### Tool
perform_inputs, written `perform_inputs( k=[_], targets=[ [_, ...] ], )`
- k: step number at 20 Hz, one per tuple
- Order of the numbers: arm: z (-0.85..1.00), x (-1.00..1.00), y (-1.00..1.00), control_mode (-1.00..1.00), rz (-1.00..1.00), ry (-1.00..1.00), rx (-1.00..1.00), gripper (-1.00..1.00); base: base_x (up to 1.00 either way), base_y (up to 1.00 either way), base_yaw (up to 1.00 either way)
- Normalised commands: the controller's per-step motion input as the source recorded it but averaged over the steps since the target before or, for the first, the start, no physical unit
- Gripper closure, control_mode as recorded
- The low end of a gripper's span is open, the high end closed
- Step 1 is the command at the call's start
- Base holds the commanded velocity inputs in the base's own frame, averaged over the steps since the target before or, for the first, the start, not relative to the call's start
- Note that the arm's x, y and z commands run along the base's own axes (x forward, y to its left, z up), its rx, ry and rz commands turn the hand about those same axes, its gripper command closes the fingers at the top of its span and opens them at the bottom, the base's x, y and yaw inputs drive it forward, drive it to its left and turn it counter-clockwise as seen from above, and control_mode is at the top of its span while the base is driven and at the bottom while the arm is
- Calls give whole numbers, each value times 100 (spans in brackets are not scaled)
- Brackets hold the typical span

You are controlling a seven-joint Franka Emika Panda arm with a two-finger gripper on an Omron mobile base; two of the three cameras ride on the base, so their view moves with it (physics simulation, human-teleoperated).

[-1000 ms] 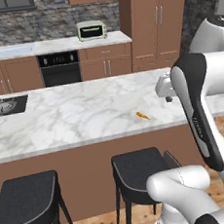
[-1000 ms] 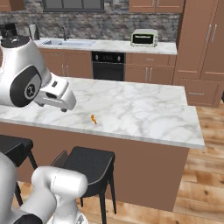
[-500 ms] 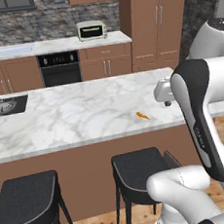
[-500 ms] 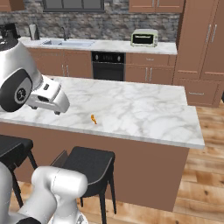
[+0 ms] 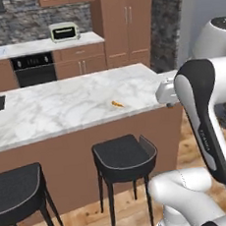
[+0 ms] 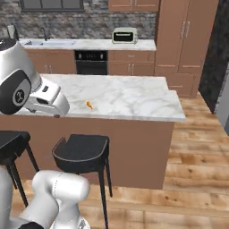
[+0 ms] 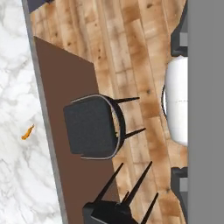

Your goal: Open the fridge, remove the orange, squash, and shrimp, and place them on any counter.

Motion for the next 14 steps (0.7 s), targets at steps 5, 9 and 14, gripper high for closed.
perform_inputs(
  k=[5,9,14],
  targets=[
    [0,0,0,100,0,0,0,-100,-47,0,-83],
    [0,0,0,100,0,0,0,-100,0,0,-97],
    [0,0,0,100,0,0,0,-100,0,0,-100]
  ],
)
